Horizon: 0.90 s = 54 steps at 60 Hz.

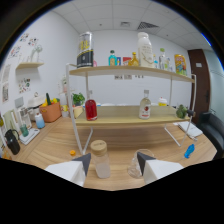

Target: Make me a cup of Mount Fuji.

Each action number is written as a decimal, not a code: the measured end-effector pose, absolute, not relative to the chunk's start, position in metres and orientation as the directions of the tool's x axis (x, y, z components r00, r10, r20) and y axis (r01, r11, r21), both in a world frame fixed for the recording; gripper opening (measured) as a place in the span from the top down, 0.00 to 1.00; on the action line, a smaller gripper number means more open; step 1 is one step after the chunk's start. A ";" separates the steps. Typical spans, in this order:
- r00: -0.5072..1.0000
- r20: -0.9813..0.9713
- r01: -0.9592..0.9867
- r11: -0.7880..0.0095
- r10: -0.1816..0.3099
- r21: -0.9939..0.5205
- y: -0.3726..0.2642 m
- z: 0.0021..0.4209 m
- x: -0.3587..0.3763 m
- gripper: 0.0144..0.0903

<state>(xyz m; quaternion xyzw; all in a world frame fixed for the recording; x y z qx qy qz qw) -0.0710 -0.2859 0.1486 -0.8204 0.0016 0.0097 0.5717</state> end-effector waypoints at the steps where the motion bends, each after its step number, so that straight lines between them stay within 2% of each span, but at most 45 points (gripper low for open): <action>1: 1.000 -0.015 -0.012 -0.345 0.005 -0.939 -0.288 0.150 -0.067 0.05; 7: 1.000 0.007 -0.004 -0.356 -0.030 -0.935 -0.301 0.149 -0.035 0.05; 14: 0.995 0.007 -0.034 -0.406 -0.099 -0.913 -0.312 0.147 0.005 0.05; 20: 0.987 -0.028 -0.088 -0.385 -0.159 -0.919 -0.309 0.186 0.028 0.07; 25: 0.981 -0.075 -0.133 -0.345 -0.176 -0.929 -0.296 0.235 0.036 0.07; 33: 0.987 -0.075 -0.112 -0.271 -0.144 -0.956 -0.264 0.320 0.036 0.07; 42: 0.994 -0.039 -0.058 -0.188 -0.103 -0.980 -0.214 0.388 0.034 0.06; 46: 0.996 -0.037 -0.050 -0.156 -0.084 -0.987 -0.189 0.404 0.036 0.06; 54: 0.998 -0.012 -0.023 -0.167 -0.063 -0.986 -0.140 0.404 0.038 0.07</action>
